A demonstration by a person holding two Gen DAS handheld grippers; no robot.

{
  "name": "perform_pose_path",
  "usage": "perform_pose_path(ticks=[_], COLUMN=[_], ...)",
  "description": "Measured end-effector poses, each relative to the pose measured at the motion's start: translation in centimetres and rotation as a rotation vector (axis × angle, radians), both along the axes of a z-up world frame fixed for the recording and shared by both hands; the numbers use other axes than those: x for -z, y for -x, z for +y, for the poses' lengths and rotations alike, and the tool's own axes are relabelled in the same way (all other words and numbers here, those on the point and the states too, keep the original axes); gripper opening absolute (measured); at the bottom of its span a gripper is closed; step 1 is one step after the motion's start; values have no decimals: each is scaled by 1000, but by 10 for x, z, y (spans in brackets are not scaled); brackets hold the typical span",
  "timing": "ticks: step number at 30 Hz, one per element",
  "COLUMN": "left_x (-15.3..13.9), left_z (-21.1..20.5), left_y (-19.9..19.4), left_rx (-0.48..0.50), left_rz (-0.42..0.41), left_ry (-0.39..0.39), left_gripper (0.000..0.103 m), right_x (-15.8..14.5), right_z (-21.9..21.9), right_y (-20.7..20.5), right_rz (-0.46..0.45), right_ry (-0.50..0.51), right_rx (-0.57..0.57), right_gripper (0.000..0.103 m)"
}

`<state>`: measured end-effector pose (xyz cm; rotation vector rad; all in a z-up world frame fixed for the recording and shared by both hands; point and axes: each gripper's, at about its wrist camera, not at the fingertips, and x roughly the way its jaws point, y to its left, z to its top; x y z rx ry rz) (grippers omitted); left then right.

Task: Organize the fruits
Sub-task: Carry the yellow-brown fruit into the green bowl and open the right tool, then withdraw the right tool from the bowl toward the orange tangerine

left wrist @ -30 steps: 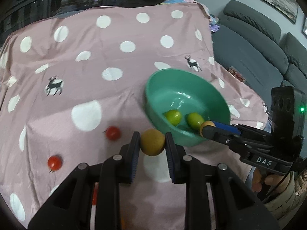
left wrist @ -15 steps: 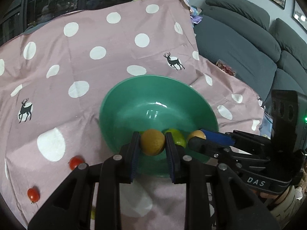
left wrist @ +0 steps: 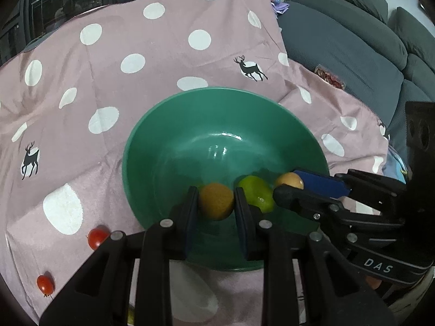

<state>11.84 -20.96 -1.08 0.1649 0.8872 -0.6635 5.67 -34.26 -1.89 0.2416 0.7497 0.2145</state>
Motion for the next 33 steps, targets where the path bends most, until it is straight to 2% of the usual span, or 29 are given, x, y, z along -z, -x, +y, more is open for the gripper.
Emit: perform_pose_path(ticks=[8,14,15,16,18,20,24,27,30,33], left_x=[9,8,8,7,3,-3,-23,-40,-57,-65], left_z=[1,4,4,6,11,18,59,104,160,203], left_y=[-4,-4,-4,-3,-2,-1,1,5,16,32], left_rx=[-22,-31,-30,-35,-42,-49,-105,-184,-311,-420], left_rz=[6,6,9,9,0,-4,-18,-35,-82,-108], left_ry=[-29,-14,-8,0,31,53,116,156,184,204], left_gripper=[26,27,35,49,59,61,69,72,82,84], right_x=[1,0,0,0,-1,-2,-12,-21,-29,-36], right_z=[3,3,3,3,2,1,0,2,6,12], right_y=[-2,-2,-2,-3,-2,0,11,19,25,30], right_rz=[14,17,18,19,20,17,-18,-56,-93,-117], right_ry=[31,32,29,22,14,13,-14,-42,-65,-80], right_rx=[0,11,13,15,19,28,37,32,22,8], right_gripper=[31,31,31,31,32,32,32,40,49,54])
